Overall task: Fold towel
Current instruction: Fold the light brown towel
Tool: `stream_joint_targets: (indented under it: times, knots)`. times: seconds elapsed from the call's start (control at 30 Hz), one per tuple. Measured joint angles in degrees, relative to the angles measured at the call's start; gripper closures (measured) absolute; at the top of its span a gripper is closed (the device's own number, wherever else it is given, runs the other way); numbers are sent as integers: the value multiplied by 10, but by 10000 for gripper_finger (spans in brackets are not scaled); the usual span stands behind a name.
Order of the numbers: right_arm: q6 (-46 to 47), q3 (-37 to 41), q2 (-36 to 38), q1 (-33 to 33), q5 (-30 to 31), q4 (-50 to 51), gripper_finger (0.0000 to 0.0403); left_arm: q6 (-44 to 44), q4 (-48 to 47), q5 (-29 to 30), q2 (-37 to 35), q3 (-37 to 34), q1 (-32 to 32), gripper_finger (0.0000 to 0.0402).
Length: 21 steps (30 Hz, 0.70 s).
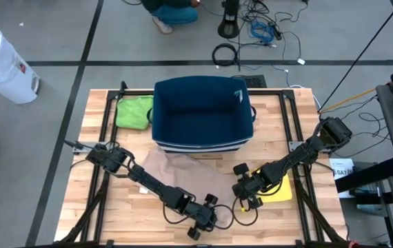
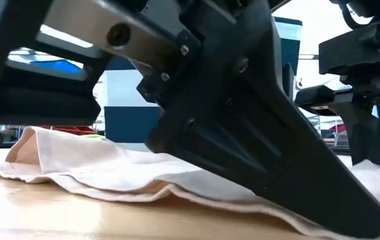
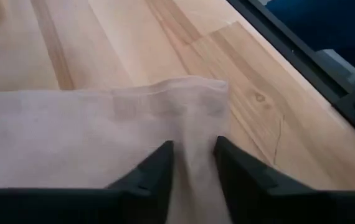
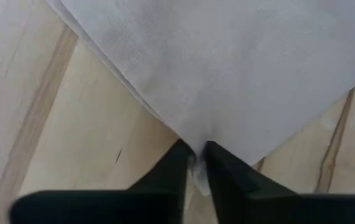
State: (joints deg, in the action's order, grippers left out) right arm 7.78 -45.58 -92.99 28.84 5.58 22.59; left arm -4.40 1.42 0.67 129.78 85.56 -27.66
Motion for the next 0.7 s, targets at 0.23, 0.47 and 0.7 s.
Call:
stream_joint_targets:
  times: [0.23,0.47,0.7]
  knots:
    - [-8,0,0,0,4,-11,398,-37,8,5,0,0,0,393]
    - [-10,0,1,7,-12,-47,402,-52,8,5,-11,3,-4,398]
    - [-32,0,69,30,-27,-111,402,-90,-8,2,-93,9,-21,400]
